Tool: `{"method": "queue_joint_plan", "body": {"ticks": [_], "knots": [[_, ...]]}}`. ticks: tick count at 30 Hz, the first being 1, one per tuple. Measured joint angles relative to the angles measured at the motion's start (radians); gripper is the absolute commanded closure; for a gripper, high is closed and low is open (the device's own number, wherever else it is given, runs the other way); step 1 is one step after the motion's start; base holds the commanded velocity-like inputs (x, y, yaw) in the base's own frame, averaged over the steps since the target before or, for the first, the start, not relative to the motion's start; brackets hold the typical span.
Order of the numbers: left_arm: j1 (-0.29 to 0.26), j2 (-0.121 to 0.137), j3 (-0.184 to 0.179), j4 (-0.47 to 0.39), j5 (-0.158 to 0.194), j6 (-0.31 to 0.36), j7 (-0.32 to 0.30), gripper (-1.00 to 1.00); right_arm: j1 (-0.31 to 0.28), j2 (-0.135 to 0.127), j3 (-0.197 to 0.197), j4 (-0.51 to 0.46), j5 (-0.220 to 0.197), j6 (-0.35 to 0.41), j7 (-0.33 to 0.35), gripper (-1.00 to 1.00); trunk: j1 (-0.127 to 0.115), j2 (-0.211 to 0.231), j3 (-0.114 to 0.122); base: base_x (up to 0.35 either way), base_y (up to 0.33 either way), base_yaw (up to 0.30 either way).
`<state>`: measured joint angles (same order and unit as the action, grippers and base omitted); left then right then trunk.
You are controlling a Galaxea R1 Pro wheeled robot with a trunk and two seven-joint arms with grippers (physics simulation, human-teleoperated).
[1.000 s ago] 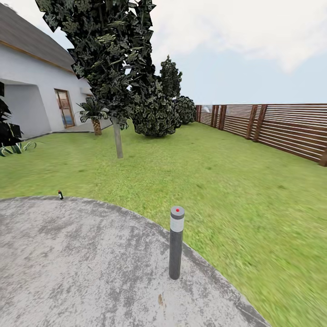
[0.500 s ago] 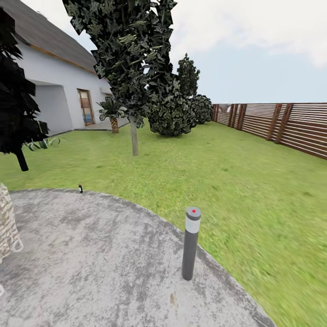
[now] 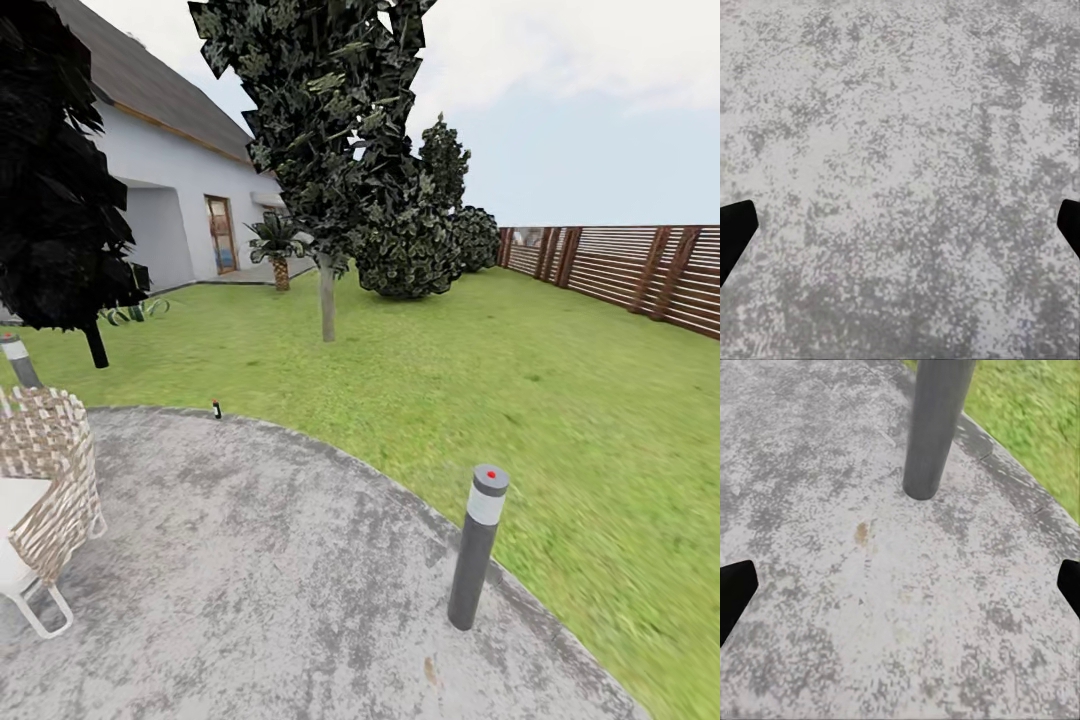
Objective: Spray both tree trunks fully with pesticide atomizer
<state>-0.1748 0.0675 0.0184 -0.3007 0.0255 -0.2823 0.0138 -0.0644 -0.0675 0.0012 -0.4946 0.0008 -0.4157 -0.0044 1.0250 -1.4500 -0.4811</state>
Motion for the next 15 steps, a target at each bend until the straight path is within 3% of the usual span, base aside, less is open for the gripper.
{"method": "queue_joint_plan", "body": {"ticks": [10, 15], "knots": [[0.0, 0.0, 0.0, 0.0, -0.002, 0.0, 0.0, -1.0, 0.0, 0.0, 0.001, 0.001, 0.001, 0.0, 0.0, -1.0, 0.0, 0.0, 0.0, 0.188, 0.3, 0.0], [0.0, 0.0, 0.0, 0.001, -0.002, 0.0, 0.0, -1.0, 0.0, 0.0, 0.002, 0.001, 0.002, 0.0, 0.0, -1.0, 0.0, 0.0, 0.0, 0.302, 0.119, 0.036]]}}
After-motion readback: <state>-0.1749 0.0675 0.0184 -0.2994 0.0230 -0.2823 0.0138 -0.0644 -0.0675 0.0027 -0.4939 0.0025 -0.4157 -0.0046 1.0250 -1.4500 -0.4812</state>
